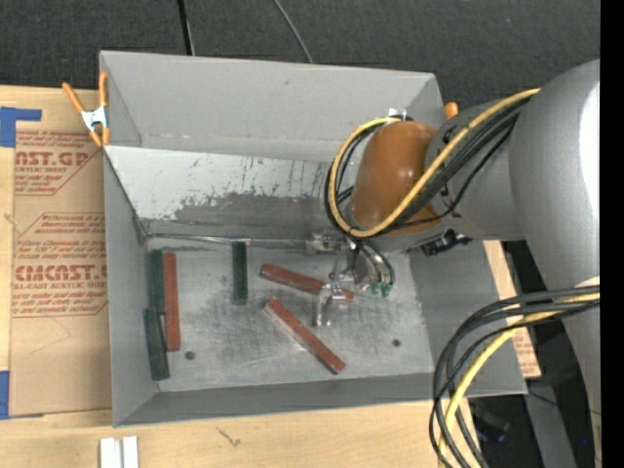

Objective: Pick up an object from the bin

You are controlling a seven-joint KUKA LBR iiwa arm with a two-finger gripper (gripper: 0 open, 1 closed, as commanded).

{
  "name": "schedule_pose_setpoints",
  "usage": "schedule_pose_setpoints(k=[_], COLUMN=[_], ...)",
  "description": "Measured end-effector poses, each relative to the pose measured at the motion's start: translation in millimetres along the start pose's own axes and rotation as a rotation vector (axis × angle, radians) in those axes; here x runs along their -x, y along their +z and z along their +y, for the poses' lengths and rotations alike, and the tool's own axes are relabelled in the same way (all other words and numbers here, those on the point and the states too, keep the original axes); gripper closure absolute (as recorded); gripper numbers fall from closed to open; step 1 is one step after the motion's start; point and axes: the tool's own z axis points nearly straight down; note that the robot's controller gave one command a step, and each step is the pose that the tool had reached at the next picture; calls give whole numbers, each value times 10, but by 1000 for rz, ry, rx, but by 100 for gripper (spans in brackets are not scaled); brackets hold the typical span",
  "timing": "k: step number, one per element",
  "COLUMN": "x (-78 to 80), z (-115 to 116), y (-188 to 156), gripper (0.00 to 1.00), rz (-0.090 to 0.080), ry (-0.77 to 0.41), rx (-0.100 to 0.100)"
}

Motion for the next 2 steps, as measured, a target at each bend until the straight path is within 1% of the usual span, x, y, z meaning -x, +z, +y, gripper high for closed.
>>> schedule_pose_setpoints(k=[1, 2], x=[-25, -25], z=[2, 2], y=[-5, -5], gripper=[100, 100], rz=[15, 15], ry=[-1, -1], rx=[0, 0])
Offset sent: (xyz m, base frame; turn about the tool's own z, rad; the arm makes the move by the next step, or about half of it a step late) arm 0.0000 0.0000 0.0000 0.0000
